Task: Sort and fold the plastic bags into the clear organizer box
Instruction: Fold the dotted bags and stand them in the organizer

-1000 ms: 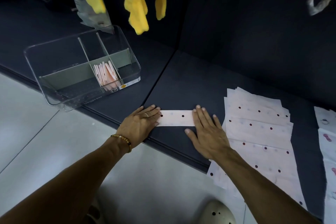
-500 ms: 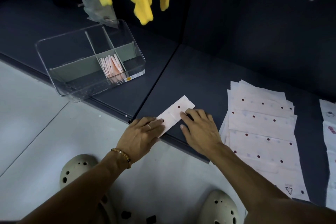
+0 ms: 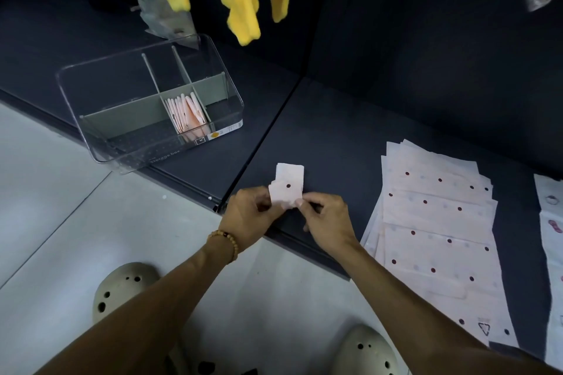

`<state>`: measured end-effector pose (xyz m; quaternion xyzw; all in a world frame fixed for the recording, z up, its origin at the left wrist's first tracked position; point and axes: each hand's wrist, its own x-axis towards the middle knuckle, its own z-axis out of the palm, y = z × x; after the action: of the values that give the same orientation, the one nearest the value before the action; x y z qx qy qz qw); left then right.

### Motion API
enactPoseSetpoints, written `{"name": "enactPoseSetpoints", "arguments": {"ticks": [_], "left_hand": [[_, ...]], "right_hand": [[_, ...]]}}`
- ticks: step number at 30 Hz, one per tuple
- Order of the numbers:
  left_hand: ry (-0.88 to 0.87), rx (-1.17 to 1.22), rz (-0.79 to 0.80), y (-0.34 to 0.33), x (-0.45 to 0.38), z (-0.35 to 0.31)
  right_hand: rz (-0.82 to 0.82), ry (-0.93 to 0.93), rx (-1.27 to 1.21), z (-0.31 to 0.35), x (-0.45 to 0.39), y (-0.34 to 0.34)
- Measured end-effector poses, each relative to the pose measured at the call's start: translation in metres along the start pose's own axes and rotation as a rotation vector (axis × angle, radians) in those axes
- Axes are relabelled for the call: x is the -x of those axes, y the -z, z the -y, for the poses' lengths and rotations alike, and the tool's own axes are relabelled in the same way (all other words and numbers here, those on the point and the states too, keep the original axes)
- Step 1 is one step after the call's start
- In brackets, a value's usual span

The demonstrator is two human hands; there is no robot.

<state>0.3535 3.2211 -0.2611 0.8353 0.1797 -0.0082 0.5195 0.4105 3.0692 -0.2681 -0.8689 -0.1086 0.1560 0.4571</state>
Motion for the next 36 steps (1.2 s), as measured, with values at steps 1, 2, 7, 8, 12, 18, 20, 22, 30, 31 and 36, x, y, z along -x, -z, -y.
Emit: {"name": "enactPoseSetpoints", "arguments": {"ticks": [1, 2, 7, 8, 12, 18, 20, 22, 30, 31, 36], "left_hand": [[0.024, -0.048, -0.015, -0.001, -0.003, 0.000], [0.056, -0.096, -0.031, -0.003, -0.006, -0.001], [0.175, -0.250, -0.084, -0.011, -0.022, -0.006], [0.187, -0.274, -0.085, -0.011, -0.025, -0.007], [0.192, -0.353, -0.066, -0.011, -0.033, -0.008], [-0.068, -0.570, -0.219, -0.014, -0.033, 0.002], [-0.269, -0.584, -0.129, -0.015, -0.035, 0.008], [-0.396, -0.624, -0.039, -0.014, -0.036, 0.011], [-0.311, -0.583, -0.048, -0.023, -0.033, 0.013], [-0.300, -0.576, -0.065, -0.025, -0.032, 0.013], [-0.343, -0.636, -0.117, -0.022, -0.028, 0.009]], "right_hand": [[-0.007, -0.062, -0.046, 0.000, -0.002, -0.001], [-0.016, -0.117, -0.074, 0.000, -0.004, -0.002], [-0.022, -0.260, -0.029, 0.004, -0.016, -0.005], [-0.019, -0.273, -0.005, 0.006, -0.019, -0.005], [-0.006, -0.261, 0.151, 0.012, -0.028, -0.007], [-0.002, -0.324, 0.147, 0.011, -0.035, -0.008], [0.001, -0.304, 0.159, 0.010, -0.035, -0.007], [-0.008, -0.264, 0.196, 0.010, -0.036, -0.005], [-0.286, 0.222, 0.510, -0.009, -0.008, 0.006], [-0.271, 0.268, 0.608, -0.015, -0.001, 0.005], [0.039, 0.252, 0.853, -0.036, 0.022, -0.005]]}}
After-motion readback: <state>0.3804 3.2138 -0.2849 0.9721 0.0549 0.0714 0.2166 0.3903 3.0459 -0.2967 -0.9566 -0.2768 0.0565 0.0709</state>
